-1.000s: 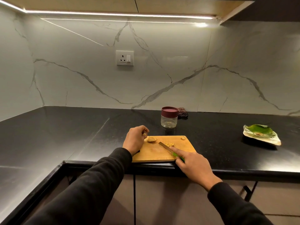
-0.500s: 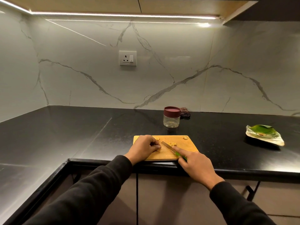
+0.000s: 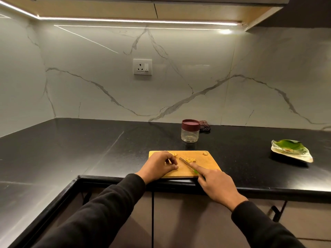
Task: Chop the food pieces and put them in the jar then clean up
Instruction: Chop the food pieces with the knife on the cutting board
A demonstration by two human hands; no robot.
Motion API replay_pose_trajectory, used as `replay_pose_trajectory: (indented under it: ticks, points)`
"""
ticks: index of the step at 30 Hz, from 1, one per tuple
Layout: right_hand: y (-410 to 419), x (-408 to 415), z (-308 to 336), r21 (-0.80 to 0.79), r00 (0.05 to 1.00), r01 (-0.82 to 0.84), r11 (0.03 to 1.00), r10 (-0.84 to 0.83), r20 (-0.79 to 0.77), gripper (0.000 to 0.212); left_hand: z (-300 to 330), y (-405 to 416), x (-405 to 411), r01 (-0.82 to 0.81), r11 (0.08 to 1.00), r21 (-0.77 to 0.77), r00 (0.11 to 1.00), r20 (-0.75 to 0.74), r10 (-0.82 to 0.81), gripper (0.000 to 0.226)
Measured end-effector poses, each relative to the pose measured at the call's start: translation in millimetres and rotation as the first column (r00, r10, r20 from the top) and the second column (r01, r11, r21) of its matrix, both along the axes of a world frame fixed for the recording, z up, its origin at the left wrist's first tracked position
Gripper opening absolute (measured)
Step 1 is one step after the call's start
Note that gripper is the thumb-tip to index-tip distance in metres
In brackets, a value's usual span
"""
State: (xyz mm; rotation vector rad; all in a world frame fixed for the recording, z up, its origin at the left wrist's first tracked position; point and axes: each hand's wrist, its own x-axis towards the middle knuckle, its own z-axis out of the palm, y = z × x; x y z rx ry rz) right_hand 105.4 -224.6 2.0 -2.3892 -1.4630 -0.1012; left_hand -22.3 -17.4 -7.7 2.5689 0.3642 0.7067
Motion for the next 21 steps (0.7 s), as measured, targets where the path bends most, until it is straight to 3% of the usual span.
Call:
replay_pose_trajectory:
  ticks: [4,12,21]
  points:
    - [0,-6,6,-0.079,1.000,-0.020,0.997,0.018,-0.020,0.055,3,-1,-1,0.004,0.999,0.039,1.000,-0.015,-0.003,0.012]
    - [-2,-27,4,-0.045,0.998,-0.050,0.998,0.047,-0.052,0.058,9,-1,1,0.037,0.991,0.130,0.997,-0.070,-0.028,0.010]
    - [-2,-33,6,-0.080,0.996,-0.055,0.995,0.048,-0.081,0.059,37,0,13,0.173,0.945,0.278,0.953,-0.289,-0.089,0.010]
